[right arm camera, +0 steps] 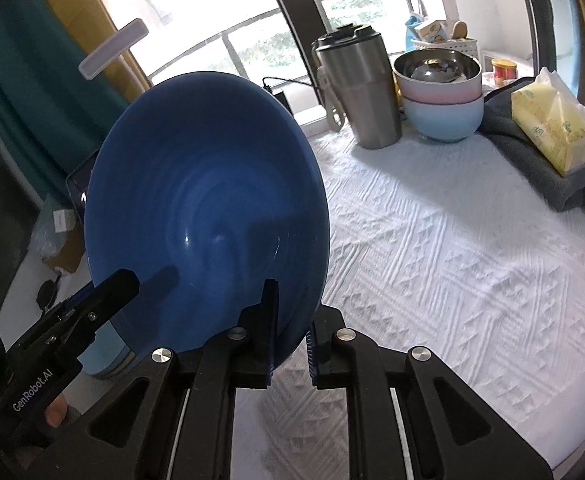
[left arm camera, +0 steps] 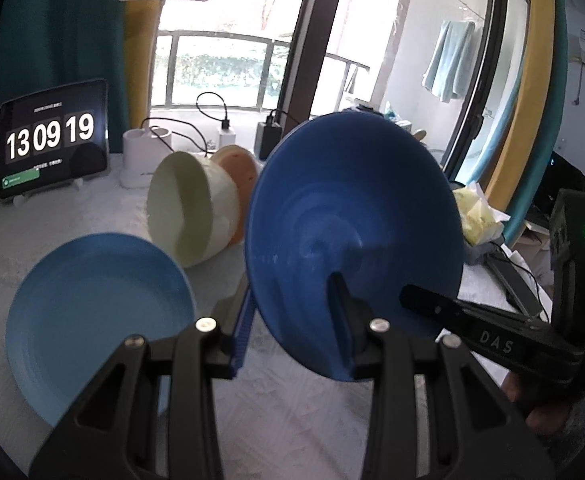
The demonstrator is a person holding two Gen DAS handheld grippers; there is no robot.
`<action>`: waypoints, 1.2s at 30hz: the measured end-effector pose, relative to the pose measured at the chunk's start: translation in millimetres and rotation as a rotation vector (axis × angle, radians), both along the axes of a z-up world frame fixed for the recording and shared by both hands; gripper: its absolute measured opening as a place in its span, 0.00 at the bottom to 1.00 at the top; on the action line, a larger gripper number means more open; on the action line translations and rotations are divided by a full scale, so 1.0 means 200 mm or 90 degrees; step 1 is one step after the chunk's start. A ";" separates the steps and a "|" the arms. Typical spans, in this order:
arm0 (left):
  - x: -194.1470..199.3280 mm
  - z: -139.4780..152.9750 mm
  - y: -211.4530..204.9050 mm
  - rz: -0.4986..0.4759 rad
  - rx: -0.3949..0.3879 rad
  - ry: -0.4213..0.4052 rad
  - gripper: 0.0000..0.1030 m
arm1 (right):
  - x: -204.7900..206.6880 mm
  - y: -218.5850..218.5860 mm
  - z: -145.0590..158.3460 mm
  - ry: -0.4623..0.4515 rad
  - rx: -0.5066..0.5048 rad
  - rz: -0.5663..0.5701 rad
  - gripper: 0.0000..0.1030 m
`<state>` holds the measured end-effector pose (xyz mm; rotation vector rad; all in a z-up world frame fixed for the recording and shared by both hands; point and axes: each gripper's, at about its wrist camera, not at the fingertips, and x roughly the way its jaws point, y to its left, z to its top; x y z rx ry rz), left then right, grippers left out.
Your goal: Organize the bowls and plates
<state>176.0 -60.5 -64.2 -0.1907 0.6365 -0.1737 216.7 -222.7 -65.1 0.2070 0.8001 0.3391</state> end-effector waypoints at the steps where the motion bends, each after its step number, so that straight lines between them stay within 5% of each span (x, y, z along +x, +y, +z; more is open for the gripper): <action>1: -0.01 0.00 0.01 0.002 0.000 0.000 0.36 | -0.01 0.01 -0.01 0.003 0.001 0.003 0.14; 29: -0.23 -0.08 0.11 -0.008 -0.012 0.030 0.36 | -0.18 0.14 -0.11 0.089 -0.040 0.022 0.20; 36: -0.26 -0.06 0.13 -0.010 -0.011 0.022 0.36 | -0.20 0.14 -0.06 0.073 -0.046 0.015 0.28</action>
